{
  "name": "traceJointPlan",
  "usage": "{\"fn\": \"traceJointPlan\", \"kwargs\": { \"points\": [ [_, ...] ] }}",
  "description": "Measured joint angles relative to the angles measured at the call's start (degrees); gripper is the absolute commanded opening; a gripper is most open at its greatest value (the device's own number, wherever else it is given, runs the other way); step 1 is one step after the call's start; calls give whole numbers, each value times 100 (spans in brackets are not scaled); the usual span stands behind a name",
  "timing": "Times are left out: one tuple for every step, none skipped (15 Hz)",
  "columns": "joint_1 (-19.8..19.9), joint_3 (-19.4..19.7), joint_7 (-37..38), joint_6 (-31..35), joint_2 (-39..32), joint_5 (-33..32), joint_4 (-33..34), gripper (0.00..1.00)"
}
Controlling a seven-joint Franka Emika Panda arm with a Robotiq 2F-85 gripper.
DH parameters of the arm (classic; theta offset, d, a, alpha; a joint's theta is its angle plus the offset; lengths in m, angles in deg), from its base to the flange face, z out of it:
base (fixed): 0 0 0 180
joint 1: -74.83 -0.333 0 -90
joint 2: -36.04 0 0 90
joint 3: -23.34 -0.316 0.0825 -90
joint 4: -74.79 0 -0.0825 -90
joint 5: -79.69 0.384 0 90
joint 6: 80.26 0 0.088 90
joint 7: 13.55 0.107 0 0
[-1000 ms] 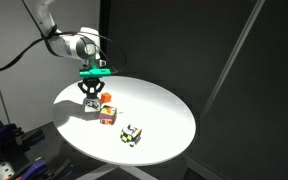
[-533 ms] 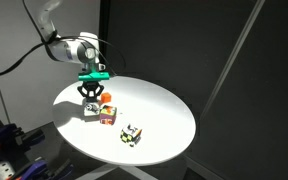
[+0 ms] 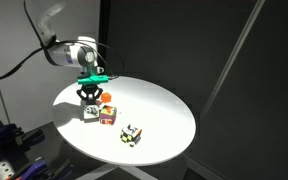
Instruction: Move the light blue cube to the left
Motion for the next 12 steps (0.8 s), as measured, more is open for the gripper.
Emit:
{"fn": "traceJointPlan", "kwargs": {
  "points": [
    [0,1,17,0,-7,-6,0,57],
    [0,4,41,0,-11,-7,0,66],
    [0,7,72,0,-13,-7,0,74],
    [0,10,123,0,-13,-7,1,83],
    [0,15,202,0,-13,-7,6,92],
    [0,23,309,0,-13,-7,13,98],
    [0,31,460,-5,-13,-6,26,100],
    [0,42,632,-8,-12,-3,41,100],
    [0,56,818,-9,-10,-1,59,100],
    [-1,71,998,-15,-9,2,79,100],
    [-2,87,1174,-25,-6,10,99,100],
    [-6,109,1379,-32,-2,19,119,100]
  ]
}}
